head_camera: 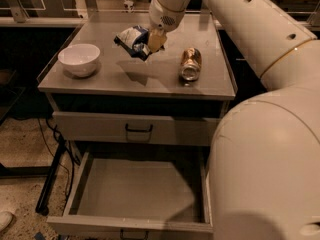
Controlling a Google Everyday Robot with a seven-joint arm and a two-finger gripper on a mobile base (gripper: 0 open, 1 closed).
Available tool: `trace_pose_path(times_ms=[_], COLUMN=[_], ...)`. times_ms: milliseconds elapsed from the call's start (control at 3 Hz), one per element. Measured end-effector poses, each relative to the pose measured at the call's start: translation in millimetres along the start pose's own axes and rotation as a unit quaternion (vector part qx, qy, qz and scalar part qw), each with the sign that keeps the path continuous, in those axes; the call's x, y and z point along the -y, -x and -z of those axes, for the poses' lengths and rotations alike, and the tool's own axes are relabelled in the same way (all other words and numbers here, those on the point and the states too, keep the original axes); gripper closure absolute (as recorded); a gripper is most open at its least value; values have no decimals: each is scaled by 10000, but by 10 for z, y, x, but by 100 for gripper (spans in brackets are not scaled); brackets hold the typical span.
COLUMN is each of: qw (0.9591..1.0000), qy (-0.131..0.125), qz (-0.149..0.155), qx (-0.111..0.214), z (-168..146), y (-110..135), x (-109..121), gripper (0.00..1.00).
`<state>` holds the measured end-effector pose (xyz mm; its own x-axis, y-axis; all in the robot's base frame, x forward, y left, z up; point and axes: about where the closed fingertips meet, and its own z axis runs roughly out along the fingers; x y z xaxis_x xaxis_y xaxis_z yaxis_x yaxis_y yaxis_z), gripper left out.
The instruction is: Place blue chip bag into middle drawer
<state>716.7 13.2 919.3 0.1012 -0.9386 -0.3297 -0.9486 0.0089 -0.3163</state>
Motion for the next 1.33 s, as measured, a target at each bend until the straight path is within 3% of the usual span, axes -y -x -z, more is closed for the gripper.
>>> trace_pose_path(times_ms=[333,667,1333], qw=[9997,9982,9984], qy=[-155,-20,26], qz=[-175,-580,-480], qx=[-8,-161,-288], z=[383,641,582], y=[-10,-100,-110], x=[-195,-806,-834], gripper=[100,100,100])
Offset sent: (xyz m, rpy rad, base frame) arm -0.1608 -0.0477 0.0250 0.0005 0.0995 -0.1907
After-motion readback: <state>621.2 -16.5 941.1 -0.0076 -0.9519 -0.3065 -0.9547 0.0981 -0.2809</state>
